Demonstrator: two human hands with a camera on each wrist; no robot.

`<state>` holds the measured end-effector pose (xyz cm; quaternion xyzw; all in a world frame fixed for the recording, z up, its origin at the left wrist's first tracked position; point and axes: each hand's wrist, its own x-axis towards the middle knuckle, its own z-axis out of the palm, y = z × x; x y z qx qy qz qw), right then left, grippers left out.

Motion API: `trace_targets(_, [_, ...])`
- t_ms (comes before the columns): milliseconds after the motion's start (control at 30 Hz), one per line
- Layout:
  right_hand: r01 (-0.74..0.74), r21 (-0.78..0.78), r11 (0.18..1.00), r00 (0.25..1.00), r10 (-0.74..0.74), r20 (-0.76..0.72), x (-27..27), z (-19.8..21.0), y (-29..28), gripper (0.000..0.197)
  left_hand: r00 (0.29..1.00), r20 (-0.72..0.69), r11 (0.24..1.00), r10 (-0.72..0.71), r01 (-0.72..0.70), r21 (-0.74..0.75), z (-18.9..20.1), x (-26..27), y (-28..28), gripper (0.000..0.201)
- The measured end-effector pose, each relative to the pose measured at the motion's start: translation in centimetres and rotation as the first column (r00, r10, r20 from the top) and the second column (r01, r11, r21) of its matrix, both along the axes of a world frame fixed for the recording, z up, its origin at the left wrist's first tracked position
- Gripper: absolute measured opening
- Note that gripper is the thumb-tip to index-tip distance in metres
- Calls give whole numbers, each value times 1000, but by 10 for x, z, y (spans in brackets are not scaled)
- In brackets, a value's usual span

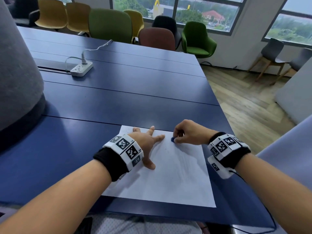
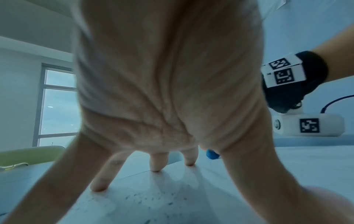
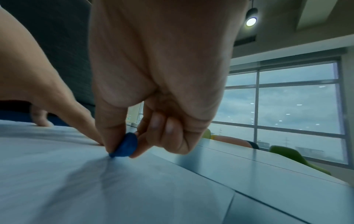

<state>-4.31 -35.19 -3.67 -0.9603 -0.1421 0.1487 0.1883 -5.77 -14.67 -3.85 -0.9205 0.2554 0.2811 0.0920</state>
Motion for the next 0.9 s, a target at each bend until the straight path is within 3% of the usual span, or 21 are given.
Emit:
trace_targets(200, [-252, -60, 966, 917, 218, -334, -42, 6, 10, 11, 1000, -10, 1000, 16, -16, 9, 0, 1, -1, 119])
trace_targets(367, [-90, -9, 996, 994, 89, -65, -23, 3, 11, 8, 1000, -4, 1000, 10, -10, 10, 0, 1, 0, 120])
trace_targets(533, [-217, -71, 974, 942, 189, -277, -40, 7, 16, 10, 1000, -2, 1000, 12, -12, 20, 0, 1, 0, 120])
trace_targets(700, [-106, -52, 993, 989, 100, -105, -36, 7, 14, 10, 1000, -6, 1000, 6, -6, 15, -2, 3, -1, 121])
trace_targets(833, [-304, -44, 952, 886, 265, -380, -67, 10, 19, 9, 1000, -1, 1000, 4, -4, 2, -2, 3, -1, 120])
trace_targets(900, [-276, -42, 960, 905, 244, -349, -63, 9, 14, 10, 1000, 1, 1000, 2, -2, 3, -2, 3, 0, 120])
